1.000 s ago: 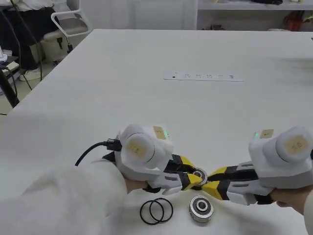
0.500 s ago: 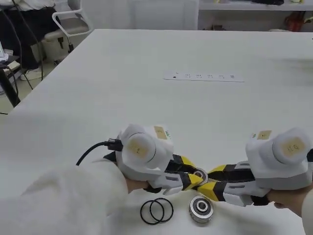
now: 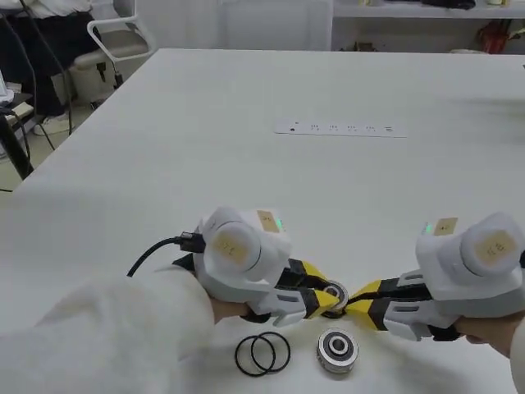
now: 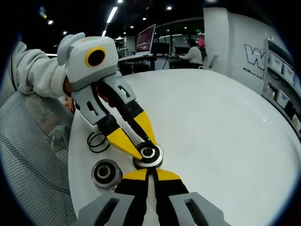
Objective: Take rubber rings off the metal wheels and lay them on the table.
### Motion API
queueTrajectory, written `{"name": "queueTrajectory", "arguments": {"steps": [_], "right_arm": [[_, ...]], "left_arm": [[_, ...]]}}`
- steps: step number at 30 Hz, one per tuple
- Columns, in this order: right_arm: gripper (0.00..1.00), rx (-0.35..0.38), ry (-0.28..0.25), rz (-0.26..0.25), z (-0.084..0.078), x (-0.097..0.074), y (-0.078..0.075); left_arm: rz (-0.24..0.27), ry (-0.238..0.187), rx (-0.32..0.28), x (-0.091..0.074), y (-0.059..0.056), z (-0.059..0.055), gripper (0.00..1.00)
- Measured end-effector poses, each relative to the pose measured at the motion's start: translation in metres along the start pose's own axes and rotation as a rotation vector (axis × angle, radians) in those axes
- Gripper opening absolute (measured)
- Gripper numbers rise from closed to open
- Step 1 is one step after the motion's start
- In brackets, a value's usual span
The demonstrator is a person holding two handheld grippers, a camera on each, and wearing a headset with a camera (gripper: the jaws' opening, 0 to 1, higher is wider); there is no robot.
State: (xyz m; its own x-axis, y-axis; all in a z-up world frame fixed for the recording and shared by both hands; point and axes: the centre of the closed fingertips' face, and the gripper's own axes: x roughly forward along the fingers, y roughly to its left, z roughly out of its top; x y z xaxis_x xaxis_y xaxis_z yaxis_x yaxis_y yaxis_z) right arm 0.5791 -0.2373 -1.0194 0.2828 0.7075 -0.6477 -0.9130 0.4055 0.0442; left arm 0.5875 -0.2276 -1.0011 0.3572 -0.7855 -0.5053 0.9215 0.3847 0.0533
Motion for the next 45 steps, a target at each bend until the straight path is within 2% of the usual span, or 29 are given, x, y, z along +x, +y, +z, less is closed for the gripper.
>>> {"name": "queueTrajectory", "arguments": {"steps": [5, 9, 15, 19, 21, 22, 24, 29, 32, 45], "right_arm": [[0.00, 0.027, -0.005, -0.013, 0.001, -0.002, -0.005], [0.00, 0.076, 0.000, -0.017, 0.000, -0.002, -0.006], [0.00, 0.305, -0.032, 0.001, 0.002, -0.006, -0.009], [0.00, 0.374, -0.049, 0.005, 0.004, -0.007, -0.009], [0.00, 0.450, -0.086, 0.019, 0.011, -0.007, -0.008], [0.00, 0.488, -0.084, 0.018, 0.009, -0.007, -0.009], [0.00, 0.497, -0.091, 0.021, 0.008, -0.007, -0.013], [0.00, 0.501, -0.093, 0.025, 0.013, -0.007, -0.009], [0.00, 0.467, -0.088, 0.005, 0.015, -0.006, -0.009], [0.00, 0.478, -0.095, 0.014, 0.019, -0.005, -0.004]], "left_arm": [[-0.001, 0.002, 0.006, 0.000, 0.000, 0.000, 0.14], [-0.002, 0.003, 0.008, 0.000, 0.000, -0.001, 0.14], [-0.003, 0.004, 0.011, 0.000, 0.000, -0.001, 0.14], [-0.004, 0.004, 0.011, 0.000, 0.000, -0.001, 0.13], [-0.004, 0.003, 0.011, 0.000, 0.000, -0.001, 0.13], [-0.003, 0.003, 0.011, 0.000, 0.000, -0.001, 0.14], [-0.003, 0.003, 0.013, 0.000, 0.000, -0.001, 0.14], [0.001, 0.005, 0.013, 0.000, 0.001, -0.001, 0.13], [0.003, 0.004, 0.010, 0.000, 0.001, -0.001, 0.13], [0.004, 0.000, 0.009, 0.000, 0.002, -0.001, 0.13]]}}
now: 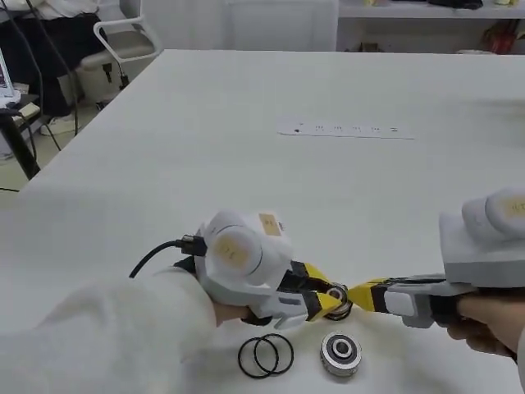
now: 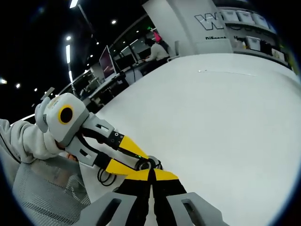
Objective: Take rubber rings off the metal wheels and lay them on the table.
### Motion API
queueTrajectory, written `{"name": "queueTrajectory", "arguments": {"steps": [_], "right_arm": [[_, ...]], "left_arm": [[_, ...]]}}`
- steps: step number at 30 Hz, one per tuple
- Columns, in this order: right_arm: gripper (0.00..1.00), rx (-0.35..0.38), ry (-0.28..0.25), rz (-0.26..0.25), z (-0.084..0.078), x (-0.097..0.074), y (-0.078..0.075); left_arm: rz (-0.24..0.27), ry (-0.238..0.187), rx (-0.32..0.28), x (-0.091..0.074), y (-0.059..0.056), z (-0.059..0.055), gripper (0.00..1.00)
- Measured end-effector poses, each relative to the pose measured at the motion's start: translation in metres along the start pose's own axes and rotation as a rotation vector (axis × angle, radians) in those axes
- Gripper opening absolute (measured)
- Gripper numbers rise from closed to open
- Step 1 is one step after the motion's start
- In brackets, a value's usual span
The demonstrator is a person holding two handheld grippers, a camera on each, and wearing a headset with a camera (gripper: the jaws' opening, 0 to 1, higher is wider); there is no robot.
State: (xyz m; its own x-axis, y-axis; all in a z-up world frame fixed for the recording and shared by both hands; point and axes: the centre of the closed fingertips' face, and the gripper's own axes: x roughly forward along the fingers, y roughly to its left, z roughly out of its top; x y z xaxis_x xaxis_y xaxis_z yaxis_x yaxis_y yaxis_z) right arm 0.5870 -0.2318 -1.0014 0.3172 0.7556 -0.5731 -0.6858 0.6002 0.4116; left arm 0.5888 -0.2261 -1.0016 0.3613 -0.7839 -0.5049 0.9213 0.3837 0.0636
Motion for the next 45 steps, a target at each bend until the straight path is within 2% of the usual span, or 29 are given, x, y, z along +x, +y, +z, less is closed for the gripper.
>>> {"name": "queueTrajectory", "arguments": {"steps": [12, 18, 19, 20, 22, 23, 24, 26, 32, 36, 41, 45], "right_arm": [[0.00, -0.013, -0.004, 0.016, 0.003, 0.001, 0.004], [0.00, -0.021, -0.022, 0.046, 0.007, 0.002, 0.012], [0.00, -0.024, -0.040, 0.065, 0.011, 0.002, 0.015], [0.00, 0.003, -0.086, 0.099, 0.021, 0.002, 0.023], [0.00, -0.048, -0.053, 0.042, 0.018, 0.002, 0.014], [0.00, -0.062, -0.058, 0.041, 0.017, 0.003, 0.014], [0.00, -0.043, -0.046, 0.048, 0.013, 0.004, 0.013], [0.00, -0.017, -0.035, 0.030, 0.010, 0.003, 0.006], [0.00, -0.011, -0.019, 0.002, 0.007, 0.003, 0.001], [0.00, -0.005, -0.010, -0.005, 0.004, 0.002, -0.001], [0.00, -0.003, -0.014, -0.006, 0.005, 0.001, -0.001], [0.00, -0.001, -0.019, -0.007, 0.007, 0.000, -0.001]], "left_arm": [[-0.002, -0.002, 0.001, 0.000, 0.000, 0.000, 0.13], [-0.002, -0.004, -0.001, 0.000, 0.000, 0.000, 0.14], [-0.002, -0.004, -0.001, 0.000, 0.000, 0.000, 0.14], [-0.001, -0.004, -0.002, 0.000, 0.000, 0.000, 0.14], [0.000, -0.005, -0.007, 0.000, 0.000, 0.000, 0.14], [0.000, -0.005, -0.008, 0.000, 0.000, 0.000, 0.14], [0.000, -0.005, -0.008, 0.000, 0.000, 0.000, 0.14], [0.002, -0.005, -0.011, 0.000, 0.000, 0.000, 0.14], [0.006, -0.001, -0.002, 0.001, -0.001, 0.001, 0.14], [0.001, 0.022, -0.018, 0.002, 0.000, 0.002, 0.14], [-0.016, 0.048, 0.023, -0.001, -0.003, 0.004, 0.18], [-0.026, 0.045, 0.040, -0.006, -0.003, 0.012, 0.22]]}}
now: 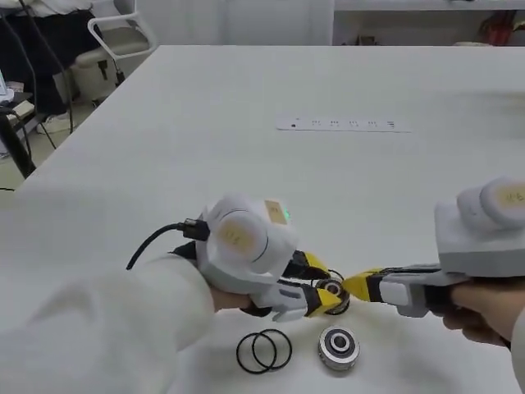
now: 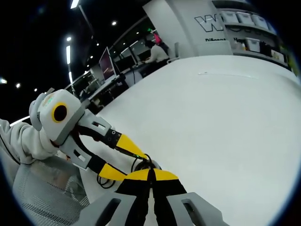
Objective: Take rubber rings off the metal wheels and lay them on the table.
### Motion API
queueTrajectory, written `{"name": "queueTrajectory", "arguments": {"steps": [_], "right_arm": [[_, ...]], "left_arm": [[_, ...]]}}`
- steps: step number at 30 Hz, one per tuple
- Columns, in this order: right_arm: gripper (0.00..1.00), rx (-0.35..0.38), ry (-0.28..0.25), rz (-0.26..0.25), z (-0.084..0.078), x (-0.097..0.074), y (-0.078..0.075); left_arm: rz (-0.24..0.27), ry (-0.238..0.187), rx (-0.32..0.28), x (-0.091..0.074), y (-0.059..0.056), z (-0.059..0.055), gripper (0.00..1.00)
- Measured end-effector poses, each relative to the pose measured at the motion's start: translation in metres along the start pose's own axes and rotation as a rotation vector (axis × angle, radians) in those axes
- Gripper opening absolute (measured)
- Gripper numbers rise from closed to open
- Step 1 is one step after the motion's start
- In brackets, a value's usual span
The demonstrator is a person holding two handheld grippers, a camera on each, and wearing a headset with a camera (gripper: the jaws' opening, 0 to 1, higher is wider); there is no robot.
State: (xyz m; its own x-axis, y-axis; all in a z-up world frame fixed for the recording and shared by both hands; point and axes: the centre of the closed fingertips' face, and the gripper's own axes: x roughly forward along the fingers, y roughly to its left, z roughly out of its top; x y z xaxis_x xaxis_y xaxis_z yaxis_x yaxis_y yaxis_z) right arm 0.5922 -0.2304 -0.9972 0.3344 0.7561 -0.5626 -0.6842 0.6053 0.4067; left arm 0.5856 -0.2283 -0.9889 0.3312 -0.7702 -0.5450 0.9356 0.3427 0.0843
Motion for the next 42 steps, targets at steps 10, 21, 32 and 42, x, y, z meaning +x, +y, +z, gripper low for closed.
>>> {"name": "queueTrajectory", "arguments": {"steps": [10, 21, 32, 42], "right_arm": [[0.00, 0.014, -0.020, 0.004, 0.004, -0.003, 0.003], [0.00, 0.016, -0.046, 0.020, 0.012, -0.004, 0.007], [0.00, -0.013, -0.053, 0.044, 0.018, -0.006, 0.017], [0.00, -0.019, -0.047, 0.081, 0.018, -0.005, 0.028]], "left_arm": [[-0.002, -0.028, 0.036, -0.023, 0.002, 0.026, 0.41], [0.063, -0.147, 0.094, -0.079, 0.010, 0.085, 0.53], [0.118, -0.153, 0.109, -0.130, 0.003, 0.084, 0.59], [0.179, -0.136, 0.092, -0.176, -0.012, 0.066, 0.66]]}}
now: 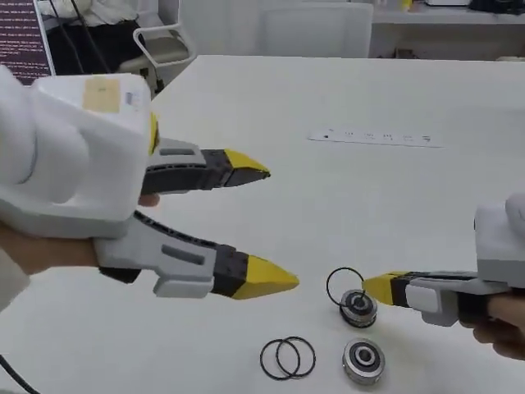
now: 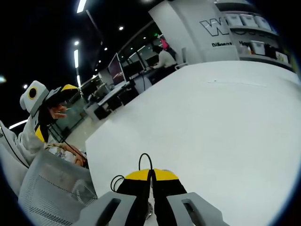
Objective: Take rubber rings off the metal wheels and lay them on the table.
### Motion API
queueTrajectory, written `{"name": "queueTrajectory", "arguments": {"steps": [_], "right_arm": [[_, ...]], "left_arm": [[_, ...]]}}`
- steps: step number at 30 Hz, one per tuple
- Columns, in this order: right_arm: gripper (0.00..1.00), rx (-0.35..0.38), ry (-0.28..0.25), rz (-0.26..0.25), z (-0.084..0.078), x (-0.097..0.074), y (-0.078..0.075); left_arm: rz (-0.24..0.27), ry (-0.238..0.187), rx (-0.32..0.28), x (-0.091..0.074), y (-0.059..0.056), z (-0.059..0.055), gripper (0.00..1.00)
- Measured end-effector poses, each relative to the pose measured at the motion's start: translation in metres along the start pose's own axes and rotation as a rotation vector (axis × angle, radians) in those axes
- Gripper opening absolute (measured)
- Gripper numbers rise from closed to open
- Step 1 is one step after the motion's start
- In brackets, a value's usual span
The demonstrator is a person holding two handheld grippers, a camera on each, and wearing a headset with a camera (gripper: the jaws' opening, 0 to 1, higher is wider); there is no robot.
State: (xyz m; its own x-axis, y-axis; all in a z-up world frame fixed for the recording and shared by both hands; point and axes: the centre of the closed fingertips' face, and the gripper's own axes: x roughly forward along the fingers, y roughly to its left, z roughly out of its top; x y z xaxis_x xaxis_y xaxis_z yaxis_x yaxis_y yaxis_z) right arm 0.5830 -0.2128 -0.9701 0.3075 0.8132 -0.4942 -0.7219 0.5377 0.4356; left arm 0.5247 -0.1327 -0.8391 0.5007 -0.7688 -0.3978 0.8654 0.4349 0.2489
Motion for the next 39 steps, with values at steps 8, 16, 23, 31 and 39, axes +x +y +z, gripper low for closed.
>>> {"name": "queueTrajectory", "arguments": {"steps": [8, 16, 23, 31, 39], "right_arm": [[0.00, -0.014, 0.012, 0.051, -0.001, 0.003, 0.018], [0.00, -0.033, 0.035, 0.111, -0.004, 0.005, 0.040], [0.00, -0.050, 0.069, 0.151, -0.011, 0.008, 0.053], [0.00, -0.077, 0.130, 0.166, -0.025, 0.013, 0.056], [0.00, -0.142, 0.207, 0.174, -0.045, 0.020, 0.060]], "left_arm": [[0.089, 0.025, -0.071, -0.024, -0.006, -0.022, 0.71], [0.145, 0.055, -0.178, -0.037, -0.013, -0.056, 0.77], [0.149, 0.074, -0.241, -0.034, -0.024, -0.080, 0.78], [0.128, 0.121, -0.287, -0.024, -0.036, -0.097, 0.80], [0.097, 0.137, -0.313, -0.018, -0.046, -0.100, 0.83]]}}
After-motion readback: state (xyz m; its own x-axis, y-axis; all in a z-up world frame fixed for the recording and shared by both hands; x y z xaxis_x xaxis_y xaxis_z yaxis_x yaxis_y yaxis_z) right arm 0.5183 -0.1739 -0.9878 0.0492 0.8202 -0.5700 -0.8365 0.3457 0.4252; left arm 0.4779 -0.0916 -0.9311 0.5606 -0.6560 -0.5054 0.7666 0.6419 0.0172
